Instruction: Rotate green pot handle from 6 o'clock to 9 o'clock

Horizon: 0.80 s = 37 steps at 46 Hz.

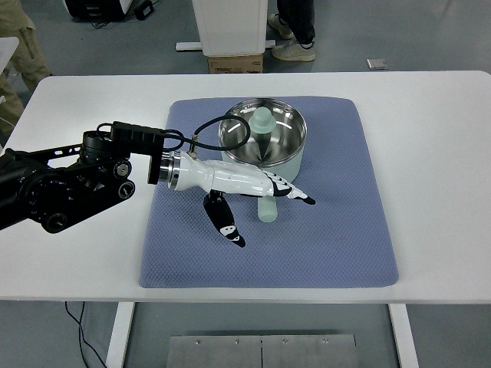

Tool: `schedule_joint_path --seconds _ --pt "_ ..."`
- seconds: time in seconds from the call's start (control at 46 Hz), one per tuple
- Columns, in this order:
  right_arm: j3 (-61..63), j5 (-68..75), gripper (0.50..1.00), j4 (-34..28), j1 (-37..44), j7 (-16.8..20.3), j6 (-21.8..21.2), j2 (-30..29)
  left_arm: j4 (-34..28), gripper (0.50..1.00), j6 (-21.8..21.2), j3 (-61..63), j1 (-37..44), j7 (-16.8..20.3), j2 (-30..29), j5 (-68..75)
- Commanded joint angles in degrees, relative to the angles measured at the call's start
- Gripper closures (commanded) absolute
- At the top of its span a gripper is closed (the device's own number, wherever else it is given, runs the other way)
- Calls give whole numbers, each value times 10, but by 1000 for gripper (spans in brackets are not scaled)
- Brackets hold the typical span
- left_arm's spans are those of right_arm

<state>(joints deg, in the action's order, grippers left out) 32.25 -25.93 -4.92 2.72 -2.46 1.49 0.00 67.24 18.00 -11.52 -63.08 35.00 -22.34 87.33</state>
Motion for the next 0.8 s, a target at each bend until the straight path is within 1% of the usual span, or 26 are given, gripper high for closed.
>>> schedule_joint_path --seconds 0.0,0.37,0.674,0.783 --pt "0 0 500 0 0 0 0 0 0 500 -1 3 -5 0 2 11" --pt "0 0 500 0 0 0 0 0 -4 500 -1 19 -16 0 12 23" --pt "0 0 500 0 0 0 0 0 -8 500 -2 33 -27 0 12 68" --pt "0 0 500 0 0 0 0 0 -10 500 -9 37 -32 0 12 90"
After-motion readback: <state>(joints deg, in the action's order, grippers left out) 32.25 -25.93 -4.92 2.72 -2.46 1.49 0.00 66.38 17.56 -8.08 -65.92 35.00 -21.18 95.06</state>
